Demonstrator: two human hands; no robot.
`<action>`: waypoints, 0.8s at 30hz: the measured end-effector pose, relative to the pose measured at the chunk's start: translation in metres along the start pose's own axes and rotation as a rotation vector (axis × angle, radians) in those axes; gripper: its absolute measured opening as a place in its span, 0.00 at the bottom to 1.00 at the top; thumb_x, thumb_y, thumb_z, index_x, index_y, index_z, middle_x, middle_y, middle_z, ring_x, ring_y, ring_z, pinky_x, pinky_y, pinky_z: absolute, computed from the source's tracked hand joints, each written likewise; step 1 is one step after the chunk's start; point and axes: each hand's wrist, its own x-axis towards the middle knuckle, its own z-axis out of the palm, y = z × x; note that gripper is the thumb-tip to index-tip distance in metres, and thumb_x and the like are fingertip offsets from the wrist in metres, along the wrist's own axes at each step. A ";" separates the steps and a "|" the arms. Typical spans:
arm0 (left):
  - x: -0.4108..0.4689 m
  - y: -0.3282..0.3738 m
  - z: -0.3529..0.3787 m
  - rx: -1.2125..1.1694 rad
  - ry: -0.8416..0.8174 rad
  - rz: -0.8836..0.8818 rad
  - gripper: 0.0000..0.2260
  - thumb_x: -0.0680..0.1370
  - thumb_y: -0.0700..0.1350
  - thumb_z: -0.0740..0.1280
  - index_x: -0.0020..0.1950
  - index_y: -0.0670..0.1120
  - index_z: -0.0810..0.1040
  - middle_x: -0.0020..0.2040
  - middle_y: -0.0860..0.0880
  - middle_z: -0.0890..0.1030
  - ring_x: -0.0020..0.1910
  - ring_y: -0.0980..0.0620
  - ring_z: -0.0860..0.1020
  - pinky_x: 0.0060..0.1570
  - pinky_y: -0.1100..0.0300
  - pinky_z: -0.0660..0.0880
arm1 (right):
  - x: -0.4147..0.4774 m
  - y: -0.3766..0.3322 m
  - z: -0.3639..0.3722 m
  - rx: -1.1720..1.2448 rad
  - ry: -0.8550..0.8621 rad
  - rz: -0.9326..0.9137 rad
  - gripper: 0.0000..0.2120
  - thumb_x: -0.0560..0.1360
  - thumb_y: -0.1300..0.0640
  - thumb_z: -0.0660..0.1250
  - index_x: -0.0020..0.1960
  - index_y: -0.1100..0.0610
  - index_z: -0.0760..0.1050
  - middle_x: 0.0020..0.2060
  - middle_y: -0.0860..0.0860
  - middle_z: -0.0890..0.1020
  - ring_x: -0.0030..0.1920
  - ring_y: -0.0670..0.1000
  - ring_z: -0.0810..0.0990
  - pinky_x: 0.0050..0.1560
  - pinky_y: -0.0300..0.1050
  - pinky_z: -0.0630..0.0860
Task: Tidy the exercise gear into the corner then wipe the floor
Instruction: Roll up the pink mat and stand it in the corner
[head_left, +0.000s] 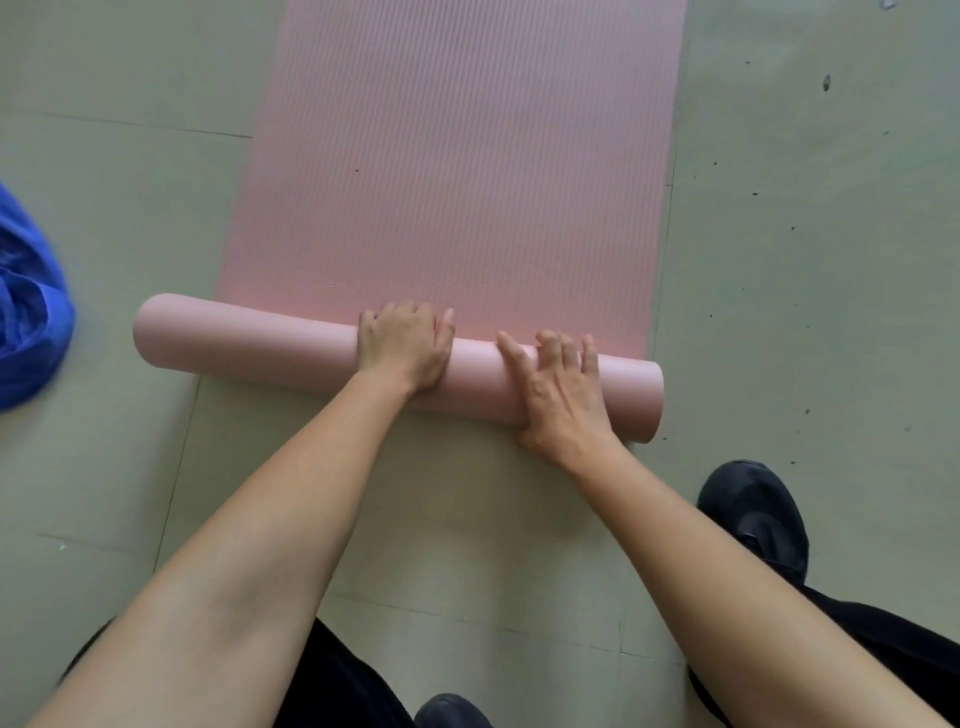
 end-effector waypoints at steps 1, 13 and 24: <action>-0.004 0.001 0.000 -0.033 0.076 -0.001 0.25 0.81 0.57 0.47 0.49 0.43 0.79 0.49 0.40 0.81 0.49 0.40 0.77 0.51 0.48 0.68 | 0.007 0.007 -0.002 0.015 -0.005 0.010 0.57 0.62 0.44 0.78 0.79 0.44 0.45 0.68 0.58 0.63 0.70 0.61 0.64 0.77 0.61 0.52; -0.002 0.016 -0.020 0.069 0.075 0.092 0.28 0.81 0.56 0.48 0.44 0.41 0.83 0.41 0.38 0.84 0.41 0.38 0.81 0.40 0.54 0.69 | 0.039 0.052 -0.069 0.309 -0.404 0.036 0.43 0.61 0.43 0.80 0.72 0.46 0.67 0.63 0.54 0.78 0.61 0.57 0.77 0.59 0.52 0.77; -0.022 0.014 0.016 -0.170 0.297 -0.050 0.17 0.80 0.52 0.54 0.52 0.44 0.79 0.53 0.43 0.80 0.52 0.40 0.76 0.57 0.46 0.69 | 0.010 0.021 -0.024 0.124 -0.046 0.066 0.40 0.76 0.41 0.61 0.81 0.51 0.48 0.81 0.59 0.49 0.80 0.59 0.47 0.77 0.65 0.40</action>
